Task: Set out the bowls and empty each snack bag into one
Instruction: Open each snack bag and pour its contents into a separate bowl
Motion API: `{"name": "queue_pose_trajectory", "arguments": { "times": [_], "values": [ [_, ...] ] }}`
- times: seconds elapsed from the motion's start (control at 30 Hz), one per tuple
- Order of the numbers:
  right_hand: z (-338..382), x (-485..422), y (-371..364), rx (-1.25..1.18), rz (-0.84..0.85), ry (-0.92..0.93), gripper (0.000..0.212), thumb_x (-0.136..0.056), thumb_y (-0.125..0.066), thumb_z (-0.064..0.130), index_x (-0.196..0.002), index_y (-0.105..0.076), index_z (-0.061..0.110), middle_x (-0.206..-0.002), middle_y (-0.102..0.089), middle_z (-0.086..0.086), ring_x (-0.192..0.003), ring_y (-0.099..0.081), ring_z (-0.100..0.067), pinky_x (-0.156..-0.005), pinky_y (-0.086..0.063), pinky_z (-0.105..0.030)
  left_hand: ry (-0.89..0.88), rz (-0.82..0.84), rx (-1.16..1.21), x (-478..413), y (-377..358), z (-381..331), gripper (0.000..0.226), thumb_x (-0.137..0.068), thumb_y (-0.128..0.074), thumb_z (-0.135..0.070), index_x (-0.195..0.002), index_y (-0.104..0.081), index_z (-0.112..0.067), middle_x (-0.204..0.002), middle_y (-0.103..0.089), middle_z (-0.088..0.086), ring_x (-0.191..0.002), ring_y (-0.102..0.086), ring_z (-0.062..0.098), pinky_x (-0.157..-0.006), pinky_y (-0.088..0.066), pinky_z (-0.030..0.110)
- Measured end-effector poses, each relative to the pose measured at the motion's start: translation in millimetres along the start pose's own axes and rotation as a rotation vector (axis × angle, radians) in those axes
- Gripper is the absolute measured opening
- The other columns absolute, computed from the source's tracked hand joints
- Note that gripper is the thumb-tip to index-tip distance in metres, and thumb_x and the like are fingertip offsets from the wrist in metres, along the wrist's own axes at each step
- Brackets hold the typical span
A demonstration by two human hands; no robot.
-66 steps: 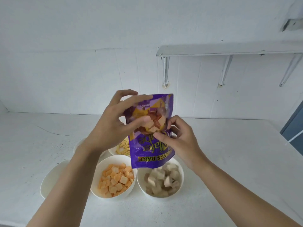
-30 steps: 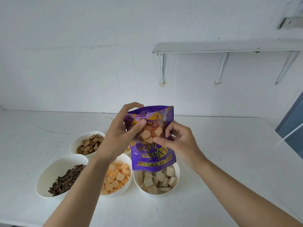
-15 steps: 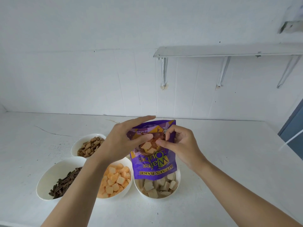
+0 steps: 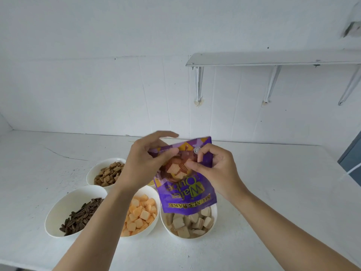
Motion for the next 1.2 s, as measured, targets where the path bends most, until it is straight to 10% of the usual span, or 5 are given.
{"name": "queue_pose_trajectory", "arguments": {
  "times": [0.2, 0.33, 0.6, 0.93, 1.2],
  "values": [
    [-23.4, 14.5, -8.4, 0.08, 0.12, -0.058, 0.031, -0.077, -0.086, 0.006, -0.077, -0.056, 0.013, -0.08, -0.068, 0.0, -0.079, -0.068, -0.024, -0.066, -0.058, -0.039, -0.035, -0.176, 0.157, -2.7, 20.5, -9.5, 0.024, -0.091, -0.076, -0.012, -0.101, -0.067, -0.032, -0.078, -0.072, 0.011, -0.069, -0.067, 0.04, -0.055, -0.055, 0.047],
    [-29.1, 15.7, -2.0, 0.042, 0.101, -0.079, 0.036, -0.074, -0.088, 0.006, -0.081, -0.053, 0.012, -0.093, -0.071, -0.017, -0.09, -0.07, -0.04, -0.073, -0.058, -0.061, -0.008, -0.29, 0.206, -1.9, 32.7, -2.4, 0.018, -0.092, -0.074, -0.008, -0.1, -0.067, -0.023, -0.07, -0.07, -0.008, -0.061, -0.066, 0.011, -0.051, -0.05, 0.024],
    [-12.9, 14.5, -6.8, 0.18, 0.021, -0.014, 0.048, -0.062, -0.097, 0.024, -0.071, -0.051, 0.012, -0.085, -0.069, 0.0, -0.083, -0.071, -0.018, -0.066, -0.058, -0.033, 0.009, -0.299, 0.117, 10.3, 23.2, -1.1, 0.022, -0.093, -0.072, -0.028, -0.107, -0.063, -0.043, -0.086, -0.073, 0.003, -0.078, -0.066, 0.044, -0.062, -0.058, 0.062],
    [-16.1, 9.7, 8.4, 0.049, -0.082, -0.074, 0.038, -0.069, -0.092, 0.01, -0.059, -0.055, 0.013, -0.059, -0.061, 0.008, -0.058, -0.059, -0.006, -0.055, -0.047, -0.019, 0.102, -0.034, 0.219, 15.8, 13.4, 12.8, 0.063, -0.084, -0.076, -0.014, -0.127, -0.044, -0.049, -0.108, -0.07, -0.003, -0.095, -0.076, 0.029, -0.077, -0.064, 0.052],
    [-22.7, 6.8, 6.9, -0.014, -0.024, -0.139, 0.027, -0.073, -0.089, 0.008, -0.075, -0.062, 0.009, -0.08, -0.074, 0.001, -0.077, -0.074, -0.016, -0.061, -0.059, -0.03, 0.253, -0.059, 0.175, 48.1, -11.6, 46.0, 0.013, -0.091, -0.068, -0.001, -0.089, -0.073, -0.012, -0.102, -0.075, -0.001, -0.096, -0.076, 0.031, -0.062, -0.065, 0.04]
  ]
}}
Point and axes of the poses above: each hand's wrist, its own x-axis away from the middle knuckle, its own y-axis out of the back of the hand, z = x × y, the point moved 9 cm from there along -x, towards the middle knuckle
